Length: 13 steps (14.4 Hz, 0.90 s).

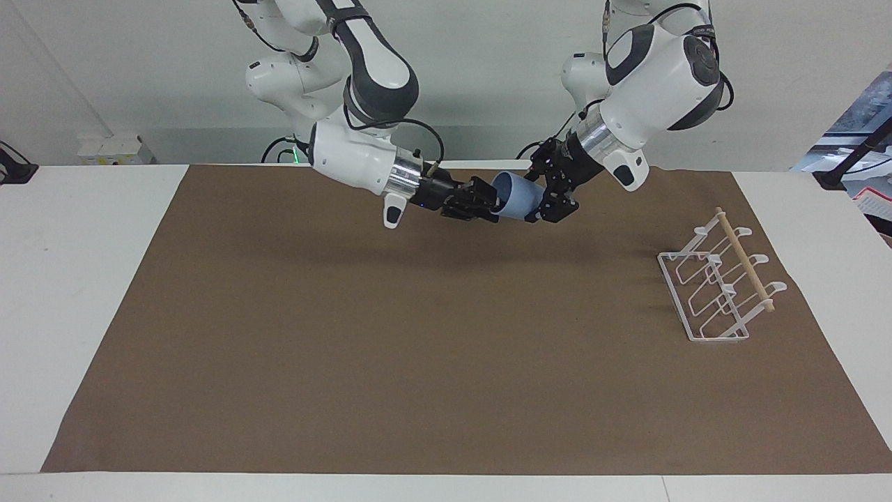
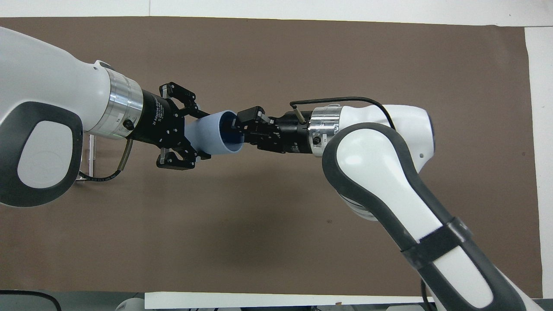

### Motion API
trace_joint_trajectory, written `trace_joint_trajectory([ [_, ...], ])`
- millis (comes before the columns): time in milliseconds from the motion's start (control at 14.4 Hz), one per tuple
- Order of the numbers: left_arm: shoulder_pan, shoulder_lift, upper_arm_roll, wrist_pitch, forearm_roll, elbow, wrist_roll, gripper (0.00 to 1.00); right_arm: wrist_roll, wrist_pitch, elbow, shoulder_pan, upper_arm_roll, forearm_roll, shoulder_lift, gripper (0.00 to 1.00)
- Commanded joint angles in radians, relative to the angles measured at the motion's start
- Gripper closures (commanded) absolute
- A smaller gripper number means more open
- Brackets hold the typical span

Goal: Hang cup on cup holder
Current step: 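Carry the cup with the left gripper while the right gripper retracts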

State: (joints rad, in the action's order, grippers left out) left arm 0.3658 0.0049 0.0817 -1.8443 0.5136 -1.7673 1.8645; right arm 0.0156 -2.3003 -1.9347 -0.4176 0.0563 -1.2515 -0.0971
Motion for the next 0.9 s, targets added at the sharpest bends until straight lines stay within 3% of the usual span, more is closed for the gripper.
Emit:
trace_joint_trajectory([
  [0, -0.008, -0.02, -0.019, 0.011, -0.137, -0.02, 0.002, 1.0, 0.004, -0.002, -0.017, 0.152, 0.0, 0.326, 0.06, 0.01],
  [208, -0.06, -0.026, -0.019, 0.078, -0.393, -0.03, -0.071, 0.98, 0.0, 0.079, 0.031, 0.287, 0.001, 0.692, 0.077, 0.01],
  [346, -0.099, -0.028, -0.019, 0.115, -0.53, -0.029, -0.181, 1.0, 0.0, 0.255, 0.084, 0.368, 0.0, 0.905, 0.105, 0.01],
  [554, -0.136, -0.016, -0.019, 0.115, -0.815, -0.046, -0.226, 1.0, -0.002, 0.535, 0.195, 0.411, -0.001, 1.211, 0.141, 0.01],
  [692, -0.085, 0.025, -0.017, 0.137, -1.081, -0.075, -0.211, 1.0, -0.005, 0.785, 0.352, 0.447, -0.001, 1.27, 0.108, 0.01],
  [831, -0.024, 0.084, -0.016, 0.239, -1.335, -0.07, -0.112, 1.0, -0.029, 0.863, 0.422, 0.509, 0.011, 1.264, 0.059, 0.01],
])
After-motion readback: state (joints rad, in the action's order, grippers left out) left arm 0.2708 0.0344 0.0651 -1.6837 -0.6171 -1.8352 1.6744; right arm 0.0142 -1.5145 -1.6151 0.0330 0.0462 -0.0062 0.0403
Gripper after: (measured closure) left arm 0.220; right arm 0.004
